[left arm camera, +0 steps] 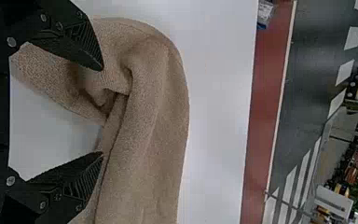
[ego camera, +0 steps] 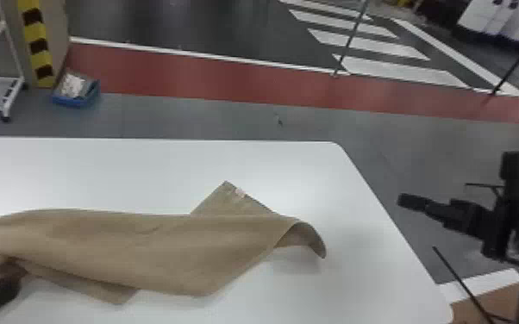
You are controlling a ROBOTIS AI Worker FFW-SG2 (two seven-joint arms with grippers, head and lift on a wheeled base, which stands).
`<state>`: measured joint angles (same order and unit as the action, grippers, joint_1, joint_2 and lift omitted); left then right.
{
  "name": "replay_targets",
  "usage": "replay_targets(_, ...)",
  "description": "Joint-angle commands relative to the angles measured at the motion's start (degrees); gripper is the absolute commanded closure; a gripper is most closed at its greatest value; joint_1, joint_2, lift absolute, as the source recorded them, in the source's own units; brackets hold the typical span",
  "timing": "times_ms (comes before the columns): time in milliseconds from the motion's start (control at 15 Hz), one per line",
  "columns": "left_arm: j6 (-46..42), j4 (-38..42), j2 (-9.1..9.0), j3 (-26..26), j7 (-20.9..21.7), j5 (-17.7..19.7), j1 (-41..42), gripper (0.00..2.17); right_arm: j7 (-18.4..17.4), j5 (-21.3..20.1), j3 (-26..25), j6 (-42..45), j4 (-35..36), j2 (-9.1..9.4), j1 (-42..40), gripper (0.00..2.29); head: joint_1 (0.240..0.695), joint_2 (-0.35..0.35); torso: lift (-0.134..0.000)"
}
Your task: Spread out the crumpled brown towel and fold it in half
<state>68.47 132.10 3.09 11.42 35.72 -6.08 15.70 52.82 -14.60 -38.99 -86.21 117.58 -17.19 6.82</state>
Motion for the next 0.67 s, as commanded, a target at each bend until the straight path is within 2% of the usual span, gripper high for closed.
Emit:
replay_targets(0, -0.13, -0.71, 0.34, 0.09, 0.41, -2.18, 0.83, 0.35, 0.09, 0.1, -0.48, -2.52, 0.98, -0.57, -0.05, 0.04, 0.695, -0.35, -0.125)
replay_targets(267, 0.05, 1.14, -0.01, 2.11, 0.58, -2.53, 4.61, 0.35, 0.09, 0.98, -1.0, -3.58, 1.16, -1.27, 0.12, 0.04, 0.695, -0.349, -0.125)
replay_targets(600, 0.23, 1.05, -0.71, -0.44, -0.74, -4.56, 6.01, 0.35, 0.44, 1.94, -0.83, -3.87, 1.24, -1.53, 0.3, 0.04, 0.695, -0.35, -0.125)
